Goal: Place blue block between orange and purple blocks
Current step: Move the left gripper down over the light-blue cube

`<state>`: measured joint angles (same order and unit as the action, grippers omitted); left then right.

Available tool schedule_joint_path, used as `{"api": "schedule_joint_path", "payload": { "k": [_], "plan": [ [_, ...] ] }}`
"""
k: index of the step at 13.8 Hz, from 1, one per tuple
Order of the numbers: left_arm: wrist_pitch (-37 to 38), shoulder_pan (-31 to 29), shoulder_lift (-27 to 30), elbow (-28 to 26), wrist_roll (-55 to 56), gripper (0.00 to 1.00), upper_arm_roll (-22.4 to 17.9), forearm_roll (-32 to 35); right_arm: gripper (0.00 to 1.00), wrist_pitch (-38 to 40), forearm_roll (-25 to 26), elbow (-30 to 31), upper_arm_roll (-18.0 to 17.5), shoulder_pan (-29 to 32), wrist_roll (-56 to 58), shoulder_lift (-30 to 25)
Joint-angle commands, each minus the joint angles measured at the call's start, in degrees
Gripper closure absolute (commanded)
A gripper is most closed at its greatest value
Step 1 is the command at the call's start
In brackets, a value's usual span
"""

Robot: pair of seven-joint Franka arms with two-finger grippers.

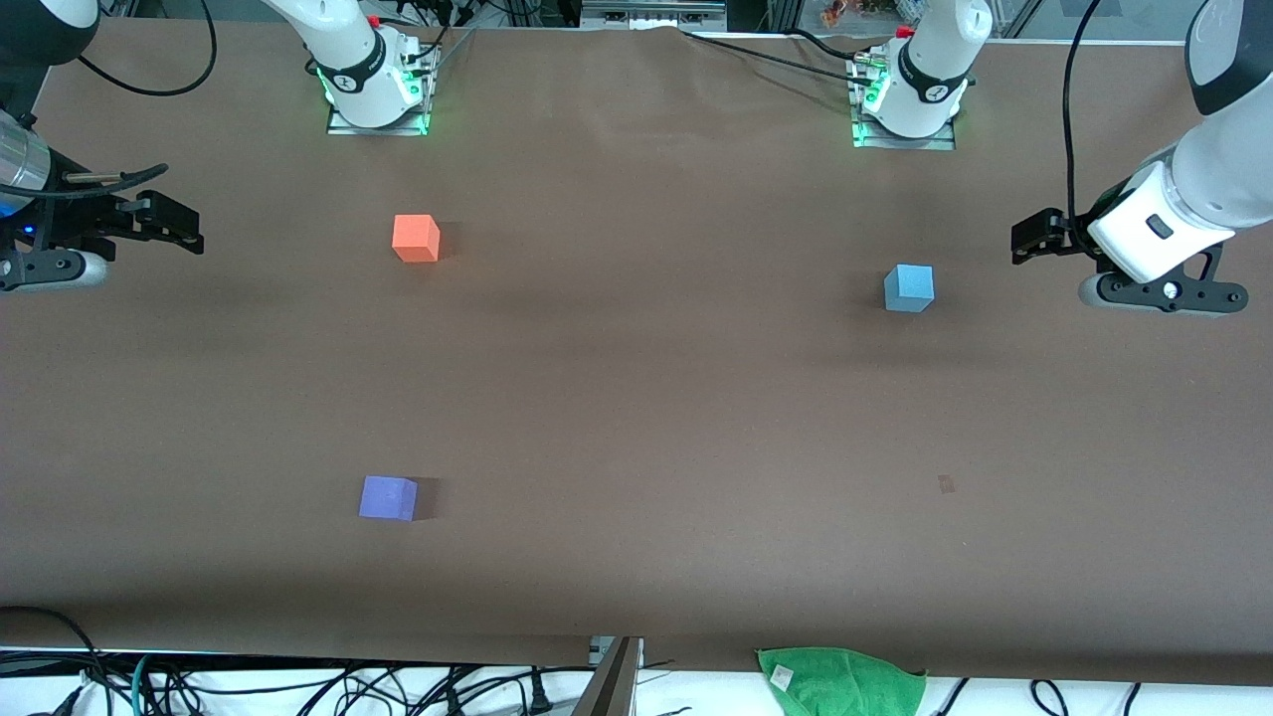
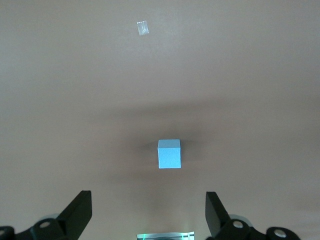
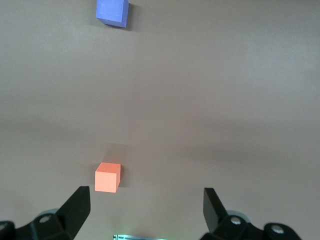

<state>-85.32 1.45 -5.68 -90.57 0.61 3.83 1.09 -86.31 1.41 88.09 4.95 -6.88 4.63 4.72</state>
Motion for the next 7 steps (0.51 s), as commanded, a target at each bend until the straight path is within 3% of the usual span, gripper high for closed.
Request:
{"api": "schedule_joint_path", "payload": {
  "k": [1, 4, 7],
  "plan": [
    [1.47, -0.22, -0.82, -0.38, -0.69, 0.0, 0.12, 1.02, 0.0, 0.0, -0.18, -0.02, -0.38, 0.46, 0.38, -0.59],
    [0.69, -1.27, -0.47, -7.14, -0.87, 0.0, 0.39, 0.41, 0.0, 0.0, -0.18, -0.02, -0.38, 0.55, 0.38, -0.59],
    [-5.27, -1.8, 1.45, -15.75, -0.87, 0.0, 0.48, 0.23, 0.0, 0.0, -0.18, -0.02, -0.29, 0.46, 0.38, -0.59]
  ]
}}
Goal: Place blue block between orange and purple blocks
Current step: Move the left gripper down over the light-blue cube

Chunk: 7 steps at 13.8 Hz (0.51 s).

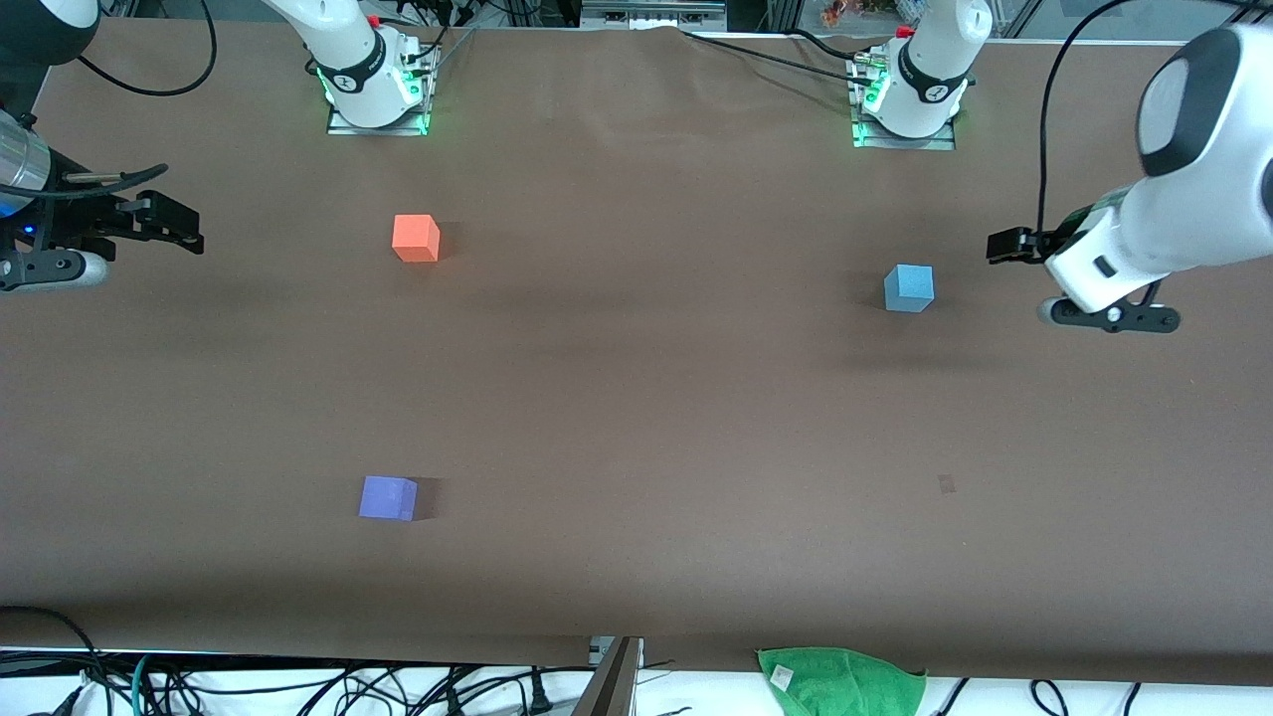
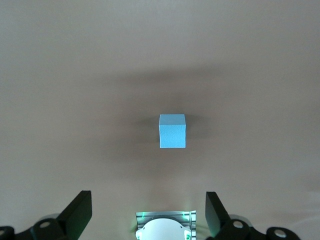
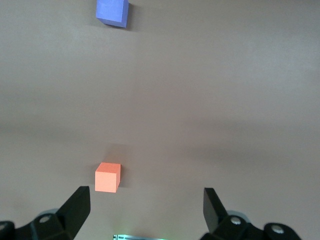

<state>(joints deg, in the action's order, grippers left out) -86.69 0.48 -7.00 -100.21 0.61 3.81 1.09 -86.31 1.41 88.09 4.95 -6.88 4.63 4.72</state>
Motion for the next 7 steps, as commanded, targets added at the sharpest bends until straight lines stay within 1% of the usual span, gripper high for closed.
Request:
{"api": "schedule_joint_path", "payload": {
  "k": [1, 3, 4, 5, 7],
  "plan": [
    [-7.66, -0.83, 4.0, -10.49, -0.87, 0.0, 0.58, 0.32, 0.0, 0.0, -0.18, -0.02, -0.29, 0.55, 0.38, -0.59],
    [-17.41, -0.13, 7.16, -20.33, -0.96, 0.0, 0.84, 0.84, 0.0, 0.0, -0.18, -0.02, -0.29, 0.46, 0.38, -0.59],
    [-21.81, -0.3, 8.04, -24.38, -0.87, 0.0, 2.5, 0.93, 0.0, 0.0, -0.18, -0.02, -0.29, 0.46, 0.38, -0.59],
    [-25.51, -0.91, 8.23, -27.38, -0.87, 0.0, 3.3, 0.94, 0.0, 0.0, -0.18, -0.02, -0.29, 0.46, 0.38, -0.59],
    [-31.31, -1.01, 7.7, -31.6, -0.87, 0.0, 3.31, 1.02, 0.0, 0.0, -0.18, -0.02, -0.29, 0.55, 0.38, -0.59]
  ]
}}
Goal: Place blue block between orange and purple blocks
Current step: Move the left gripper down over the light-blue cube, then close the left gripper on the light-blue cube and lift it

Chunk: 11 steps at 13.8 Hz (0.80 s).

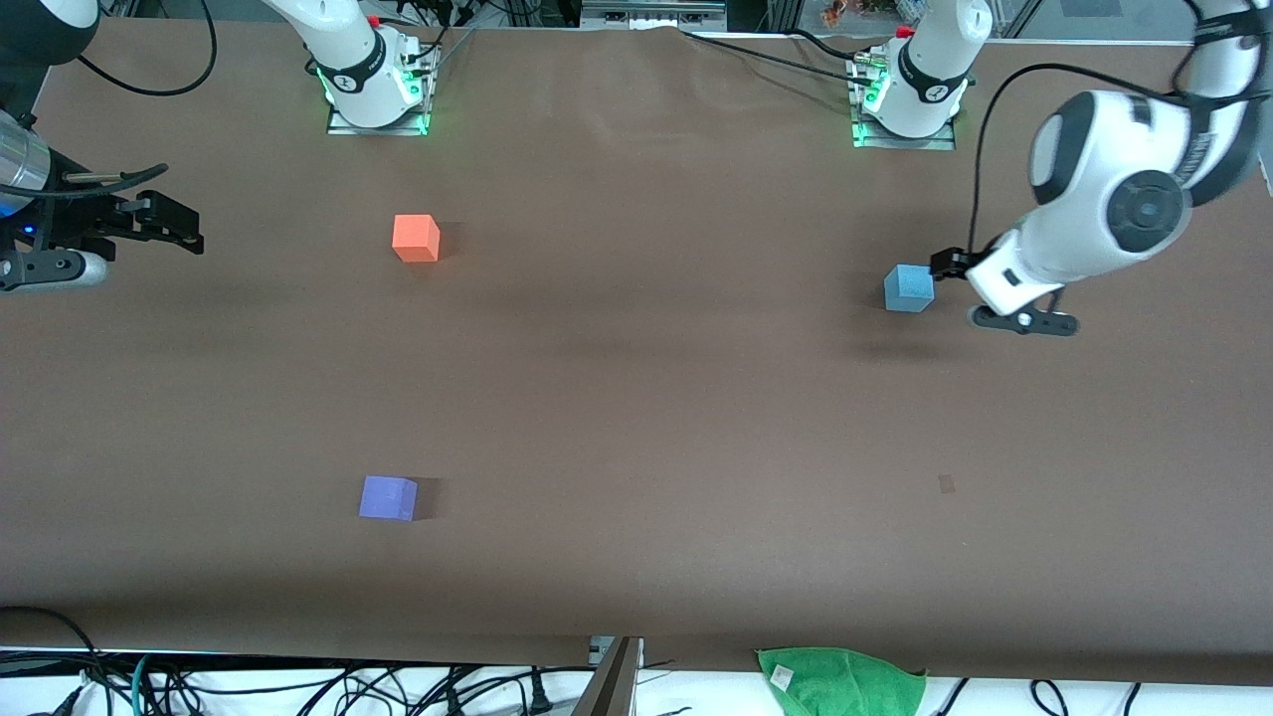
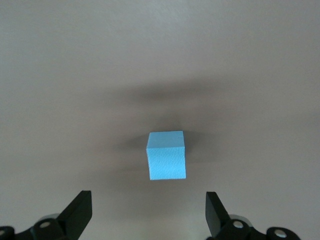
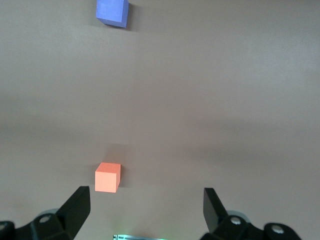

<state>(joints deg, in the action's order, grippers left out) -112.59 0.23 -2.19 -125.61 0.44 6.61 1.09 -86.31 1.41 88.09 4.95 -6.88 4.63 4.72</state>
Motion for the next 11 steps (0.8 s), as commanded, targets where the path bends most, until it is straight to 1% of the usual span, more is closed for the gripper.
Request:
{"api": "schedule_joint_path", "payload": {
  "k": [1, 4, 6, 7, 11],
  "plan": [
    [-8.41, -0.67, 2.89, -8.49, -0.71, 0.0, 0.6, 1.02, 0.0, 0.0, -0.18, -0.02, -0.38, 0.46, 0.38, -0.59],
    [-15.0, -0.67, 2.02, -12.8, -0.71, 0.0, 0.6, 1.02, 0.0, 0.0, -0.18, -0.02, -0.38, 0.55, 0.38, -0.59],
    [-21.59, -0.75, -0.35, -15.79, -0.62, 0.0, 0.6, 1.02, 0.0, 0.0, -0.18, -0.02, -0.3, 0.46, 0.38, -0.59],
    [-23.62, -0.75, -1.23, -16.76, -0.36, 0.0, 0.6, 1.02, 0.0, 0.0, -0.18, -0.02, -0.38, 0.46, 0.38, -0.59],
    [-25.31, -0.4, -3.6, -17.3, 0.17, 0.0, 0.69, 1.02, 0.0, 0.0, -0.18, -0.02, -0.3, 0.46, 0.38, -0.59]
  ]
}}
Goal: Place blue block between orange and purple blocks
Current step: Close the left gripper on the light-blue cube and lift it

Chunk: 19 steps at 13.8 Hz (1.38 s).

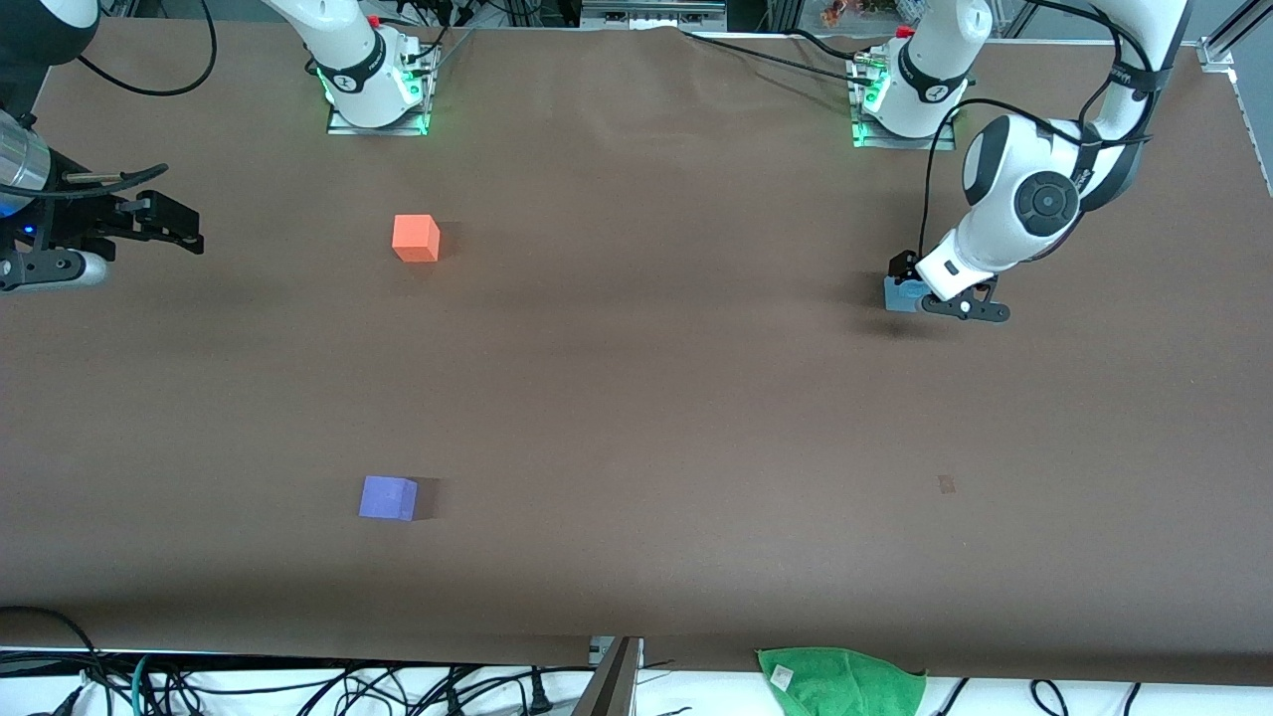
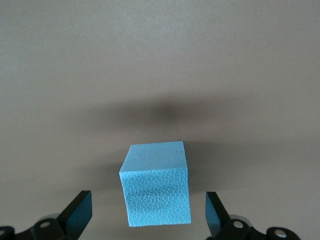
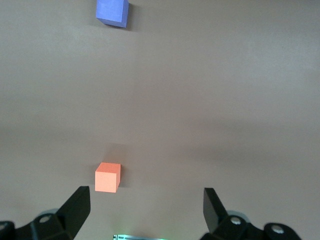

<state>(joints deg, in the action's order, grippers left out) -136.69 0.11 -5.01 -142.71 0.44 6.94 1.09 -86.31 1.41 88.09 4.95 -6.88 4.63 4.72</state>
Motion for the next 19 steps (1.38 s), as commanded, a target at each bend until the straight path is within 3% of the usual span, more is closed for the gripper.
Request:
{"api": "schedule_joint_path", "payload": {
  "k": [1, 4, 9, 10, 11, 12, 13, 16, 19],
  "plan": [
    [-3.29, -0.28, -1.4, -1.07, 0.17, 0.0, 0.35, 1.02, 0.0, 0.0, -0.18, -0.02, -0.38, 0.46, 0.38, -0.59],
    [-10.59, -0.28, -4.12, -3.36, 0.17, 0.0, 0.35, 1.02, 0.0, 0.0, -0.18, -0.02, -0.38, 0.46, 0.38, -0.59],
    [-15.8, -0.72, -6.5, -5.38, 0.26, 0.0, 0.35, 1.02, 0.0, 0.0, -0.18, -0.02, -0.38, 0.46, 0.38, -0.59],
    [-15.27, -0.63, -6.16, -5.3, 0.17, 0.3, 0.35, 1.02, 0.0, 0.0, -0.18, -0.02, -0.38, 0.46, 0.38, -0.59],
    [-12.92, -0.63, -6.07, -4.86, -0.26, 0.68, 0.44, 1.02, 0.0, 0.0, -0.18, -0.02, -0.38, 0.46, 0.38, -0.59],
    [-7.68, -0.11, -6.07, -3.9, -0.35, 0.95, 0.44, 1.02, 0.0, 0.0, -0.18, -0.02, -0.38, 0.55, 0.38, -0.59],
    [-3.71, 0.07, -5.98, -2.32, -0.44, 1.0, 0.44, 1.02, 0.0, 0.0, -0.18, -0.02, -0.3, 0.46, 0.38, -0.59],
    [3.69, 0.16, -3.53, 2.24, -0.62, 0.96, 0.44, 1.02, 0.0, 0.0, -0.18, -0.02, -0.29, 0.55, 0.38, -0.59],
    [16.76, 0.24, -1.58, 11.8, -0.62, 0.96, 0.53, 1.02, 0.0, 0.0, -0.18, -0.02, -0.3, 0.55, 0.38, -0.59]
  ]
}}
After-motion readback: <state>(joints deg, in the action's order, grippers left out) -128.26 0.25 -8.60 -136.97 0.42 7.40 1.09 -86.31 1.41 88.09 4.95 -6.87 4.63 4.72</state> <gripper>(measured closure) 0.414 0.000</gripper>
